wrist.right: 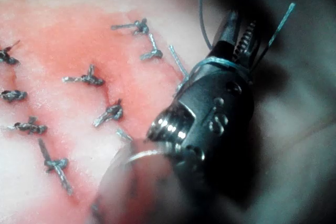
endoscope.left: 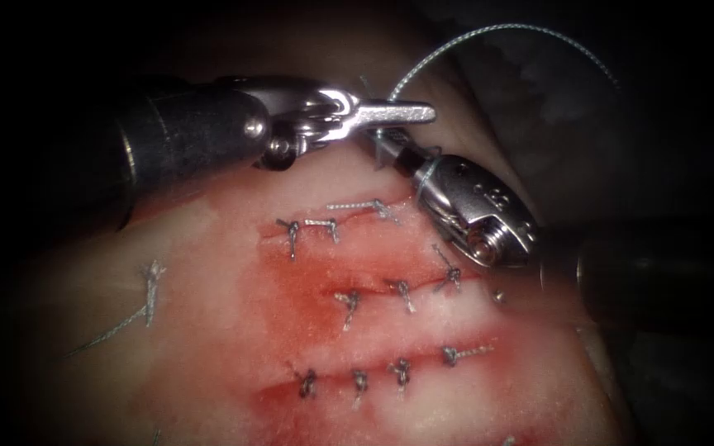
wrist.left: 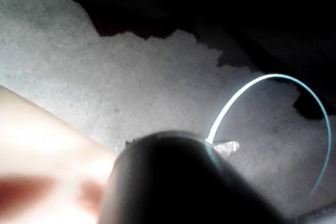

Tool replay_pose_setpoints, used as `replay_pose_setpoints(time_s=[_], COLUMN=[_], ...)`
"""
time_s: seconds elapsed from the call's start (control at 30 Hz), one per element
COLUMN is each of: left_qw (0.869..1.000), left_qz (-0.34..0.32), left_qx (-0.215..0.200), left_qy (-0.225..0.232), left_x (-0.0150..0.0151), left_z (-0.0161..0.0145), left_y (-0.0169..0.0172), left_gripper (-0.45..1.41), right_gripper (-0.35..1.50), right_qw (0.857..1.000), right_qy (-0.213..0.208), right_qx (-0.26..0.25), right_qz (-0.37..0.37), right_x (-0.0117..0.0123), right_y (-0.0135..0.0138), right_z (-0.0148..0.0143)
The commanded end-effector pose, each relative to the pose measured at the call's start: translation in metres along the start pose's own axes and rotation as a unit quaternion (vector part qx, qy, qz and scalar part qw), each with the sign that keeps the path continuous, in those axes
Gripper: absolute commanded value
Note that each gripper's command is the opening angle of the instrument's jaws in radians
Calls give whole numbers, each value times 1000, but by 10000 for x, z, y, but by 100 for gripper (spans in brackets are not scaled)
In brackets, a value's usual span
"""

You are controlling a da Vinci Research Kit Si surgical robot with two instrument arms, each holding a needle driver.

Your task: Wound Closure

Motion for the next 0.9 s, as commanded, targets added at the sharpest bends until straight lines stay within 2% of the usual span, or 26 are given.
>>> replay_pose_setpoints(time_s=[0.03,0.07,0.13,0.27,0.3,0.4,0.43,0.57,0.63,0.67,0.9], left_qw=[1000,1000,1000,1000,999,998,997,993,992,989,987], left_qz=[-1,-1,-3,0,2,19,27,45,48,55,59], left_qx=[2,5,0,-7,-19,-30,-56,-107,-115,-134,-152], left_qy=[-7,-8,-13,-23,-38,-47,-40,-20,-16,-10,-11], left_x=[-16,-18,-24,-24,-23,-19,-13,2,5,11,14], left_z=[10,11,17,20,20,14,8,-2,-4,-10,-17], left_y=[4,6,14,24,38,54,67,92,96,107,116], left_gripper=[-45,-45,-45,-45,-45,-45,-45,-45,-45,-45,-45], right_gripper=[27,27,27,27,27,29,31,32,31,22,7], right_qw=[1000,1000,998,996,992,989,988,988,989,990,986], right_qy=[6,10,20,24,23,7,-6,-31,-36,-45,-80], right_qx=[-8,-10,-58,-84,-114,-142,-152,-146,-139,-132,-143], right_qz=[-7,-14,-24,-33,-38,-36,-33,-30,-25,-11,28], right_x=[7,10,18,19,19,18,15,7,6,2,-6], right_y=[3,5,13,20,26,30,30,27,26,25,19], right_z=[10,10,15,19,21,21,21,21,21,19,10])
